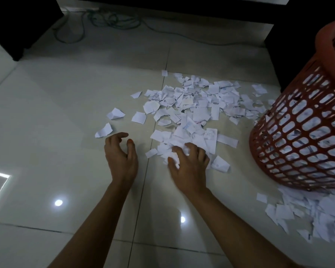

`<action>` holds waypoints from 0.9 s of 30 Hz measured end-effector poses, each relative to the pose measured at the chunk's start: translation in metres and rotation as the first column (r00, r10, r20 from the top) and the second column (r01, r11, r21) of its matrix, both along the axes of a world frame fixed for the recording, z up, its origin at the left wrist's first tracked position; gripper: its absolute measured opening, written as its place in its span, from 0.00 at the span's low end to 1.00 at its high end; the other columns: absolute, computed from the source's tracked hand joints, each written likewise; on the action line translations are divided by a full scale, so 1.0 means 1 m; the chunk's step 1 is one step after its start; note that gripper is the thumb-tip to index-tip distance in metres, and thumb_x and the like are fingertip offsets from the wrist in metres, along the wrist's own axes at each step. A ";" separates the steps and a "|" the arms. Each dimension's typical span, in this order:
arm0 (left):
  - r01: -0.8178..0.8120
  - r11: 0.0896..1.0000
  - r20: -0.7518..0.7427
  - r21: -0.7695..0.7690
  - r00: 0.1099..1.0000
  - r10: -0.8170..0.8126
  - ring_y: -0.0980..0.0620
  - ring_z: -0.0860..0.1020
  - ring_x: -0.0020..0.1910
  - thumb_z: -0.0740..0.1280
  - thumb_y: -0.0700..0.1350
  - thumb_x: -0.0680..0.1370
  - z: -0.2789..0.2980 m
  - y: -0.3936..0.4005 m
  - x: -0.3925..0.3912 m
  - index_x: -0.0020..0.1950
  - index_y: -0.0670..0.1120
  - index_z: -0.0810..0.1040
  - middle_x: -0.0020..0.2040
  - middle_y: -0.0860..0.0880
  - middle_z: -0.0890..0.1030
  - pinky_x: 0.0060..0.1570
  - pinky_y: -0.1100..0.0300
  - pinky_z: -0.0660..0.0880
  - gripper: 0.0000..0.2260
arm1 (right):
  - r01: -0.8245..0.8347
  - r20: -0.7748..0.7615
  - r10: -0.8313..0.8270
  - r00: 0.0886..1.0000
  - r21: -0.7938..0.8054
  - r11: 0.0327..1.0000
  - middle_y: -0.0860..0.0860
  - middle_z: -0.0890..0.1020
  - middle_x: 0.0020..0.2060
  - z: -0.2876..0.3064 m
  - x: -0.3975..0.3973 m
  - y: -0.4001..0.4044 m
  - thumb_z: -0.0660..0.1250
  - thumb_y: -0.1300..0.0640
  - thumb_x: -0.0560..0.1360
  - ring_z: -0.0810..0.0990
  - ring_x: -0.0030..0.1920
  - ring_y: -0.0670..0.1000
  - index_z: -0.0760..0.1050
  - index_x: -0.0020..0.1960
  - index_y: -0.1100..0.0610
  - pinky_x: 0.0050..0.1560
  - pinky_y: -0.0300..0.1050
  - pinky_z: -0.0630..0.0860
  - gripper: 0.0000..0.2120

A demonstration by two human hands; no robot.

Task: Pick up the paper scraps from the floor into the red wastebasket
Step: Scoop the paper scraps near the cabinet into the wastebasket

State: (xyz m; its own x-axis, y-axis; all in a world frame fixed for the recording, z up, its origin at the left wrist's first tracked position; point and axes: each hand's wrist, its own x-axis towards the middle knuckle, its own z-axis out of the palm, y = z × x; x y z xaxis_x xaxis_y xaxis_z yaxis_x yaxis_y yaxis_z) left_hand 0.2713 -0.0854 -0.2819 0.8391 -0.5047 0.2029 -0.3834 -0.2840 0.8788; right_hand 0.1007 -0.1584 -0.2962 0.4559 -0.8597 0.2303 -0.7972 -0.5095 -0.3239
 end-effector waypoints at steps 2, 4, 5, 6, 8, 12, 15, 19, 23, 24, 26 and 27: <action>0.019 1.000 0.048 0.011 0.999 -0.020 0.51 0.73 0.56 0.61 0.50 0.77 0.002 -0.003 0.003 0.59 0.51 0.74 0.56 0.50 0.75 0.56 0.45 0.73 0.12 | -0.032 0.102 0.033 0.994 -0.012 0.999 0.54 0.75 0.55 -0.001 0.000 0.002 0.61 0.49 0.75 0.70 0.53 0.56 0.78 0.57 0.50 0.50 0.53 0.73 0.14; 0.062 0.997 0.106 0.038 0.992 -0.066 0.51 0.72 0.58 0.63 0.52 0.76 0.006 -0.011 0.003 0.61 0.48 0.75 0.59 0.49 0.75 0.58 0.48 0.72 0.16 | -0.067 0.191 0.065 0.979 0.005 0.998 0.54 0.75 0.48 -0.001 -0.001 0.003 0.61 0.54 0.73 0.73 0.48 0.56 0.79 0.52 0.54 0.44 0.49 0.75 0.12; 0.093 0.994 0.125 0.054 0.987 -0.099 0.50 0.72 0.60 0.64 0.54 0.76 0.008 -0.017 0.002 0.63 0.48 0.74 0.61 0.49 0.75 0.60 0.48 0.71 0.18 | -0.094 0.221 0.090 0.971 0.009 0.996 0.54 0.75 0.44 -0.001 -0.002 0.000 0.61 0.56 0.72 0.73 0.44 0.56 0.79 0.49 0.56 0.41 0.48 0.74 0.11; 0.125 0.989 0.135 0.073 0.982 -0.134 0.50 0.71 0.63 0.64 0.56 0.75 0.009 -0.023 0.000 0.65 0.48 0.73 0.64 0.48 0.74 0.62 0.48 0.70 0.21 | -0.130 0.247 0.122 0.961 0.019 0.991 0.54 0.74 0.41 0.000 -0.003 -0.001 0.61 0.57 0.71 0.73 0.42 0.55 0.79 0.47 0.57 0.39 0.47 0.74 0.10; 0.207 0.970 0.164 0.129 0.960 -0.227 0.49 0.68 0.69 0.64 0.61 0.74 0.010 -0.040 -0.005 0.70 0.50 0.70 0.70 0.48 0.71 0.67 0.46 0.67 0.27 | -0.192 0.306 0.166 0.937 0.057 0.980 0.53 0.73 0.38 0.003 -0.008 -0.007 0.64 0.62 0.71 0.73 0.39 0.53 0.77 0.44 0.59 0.38 0.50 0.74 0.05; 0.388 0.863 0.234 0.323 0.851 -0.470 0.45 0.56 0.77 0.56 0.70 0.73 0.009 -0.082 -0.031 0.76 0.57 0.61 0.78 0.49 0.59 0.73 0.41 0.54 0.34 | -0.184 0.429 0.142 0.892 0.057 0.981 0.52 0.73 0.38 0.016 -0.028 -0.015 0.66 0.65 0.70 0.72 0.38 0.49 0.77 0.42 0.61 0.38 0.42 0.72 0.02; 0.490 0.754 0.198 0.436 0.765 -0.612 0.43 0.47 0.78 0.50 0.72 0.73 0.002 -0.107 -0.053 0.77 0.61 0.54 0.80 0.51 0.51 0.73 0.35 0.45 0.34 | -0.101 0.498 0.077 0.863 0.022 0.995 0.51 0.74 0.37 0.028 -0.049 -0.018 0.65 0.64 0.71 0.70 0.39 0.43 0.76 0.40 0.61 0.40 0.29 0.67 0.02; 0.520 0.613 0.160 0.595 0.670 -0.725 0.39 0.40 0.77 0.48 0.79 0.66 -0.012 -0.128 -0.078 0.77 0.65 0.46 0.80 0.50 0.41 0.69 0.32 0.39 0.42 | 0.018 0.533 -0.029 0.846 0.025 1.000 0.51 0.76 0.38 0.032 -0.078 -0.023 0.64 0.60 0.73 0.72 0.37 0.43 0.77 0.41 0.61 0.41 0.26 0.66 0.05; 0.360 0.453 0.208 0.816 0.548 -0.810 0.36 0.42 0.77 0.45 0.82 0.62 -0.015 -0.134 -0.086 0.77 0.64 0.47 0.80 0.47 0.44 0.69 0.31 0.41 0.46 | 0.063 0.533 -0.066 0.843 0.024 0.998 0.53 0.78 0.38 0.031 -0.092 -0.028 0.69 0.67 0.70 0.75 0.39 0.45 0.78 0.42 0.62 0.41 0.27 0.68 0.03; 0.350 0.490 0.246 0.798 0.554 -0.796 0.37 0.48 0.76 0.47 0.80 0.65 -0.015 -0.134 -0.088 0.76 0.63 0.54 0.79 0.46 0.51 0.69 0.32 0.45 0.42 | 0.068 0.529 -0.068 0.846 0.019 0.998 0.53 0.78 0.38 0.031 -0.095 -0.029 0.69 0.69 0.69 0.75 0.38 0.46 0.78 0.42 0.62 0.40 0.28 0.68 0.04; 0.342 0.611 0.356 0.714 0.574 -0.738 0.37 0.63 0.69 0.57 0.72 0.71 -0.015 -0.133 -0.088 0.70 0.59 0.68 0.72 0.45 0.66 0.64 0.39 0.59 0.31 | 0.071 0.536 -0.062 0.842 0.003 0.997 0.54 0.77 0.37 0.031 -0.096 -0.030 0.68 0.70 0.67 0.74 0.36 0.47 0.78 0.41 0.62 0.37 0.30 0.69 0.05; 0.328 0.652 0.403 0.684 0.575 -0.712 0.38 0.67 0.63 0.61 0.67 0.72 -0.015 -0.133 -0.088 0.67 0.56 0.72 0.67 0.44 0.71 0.59 0.43 0.64 0.26 | 0.069 0.541 -0.057 0.839 -0.002 0.998 0.54 0.77 0.37 0.033 -0.096 -0.030 0.68 0.70 0.67 0.74 0.36 0.47 0.78 0.41 0.62 0.36 0.32 0.69 0.06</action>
State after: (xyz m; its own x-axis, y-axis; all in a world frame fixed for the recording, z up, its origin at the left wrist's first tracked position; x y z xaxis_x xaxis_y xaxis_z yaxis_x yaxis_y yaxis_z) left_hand 0.1832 -0.2182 -0.2974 0.1648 -0.9794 0.1165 -0.9723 -0.1414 0.1862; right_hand 0.0052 -0.1885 -0.2632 0.1986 -0.8746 0.4423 -0.5294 -0.4755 -0.7026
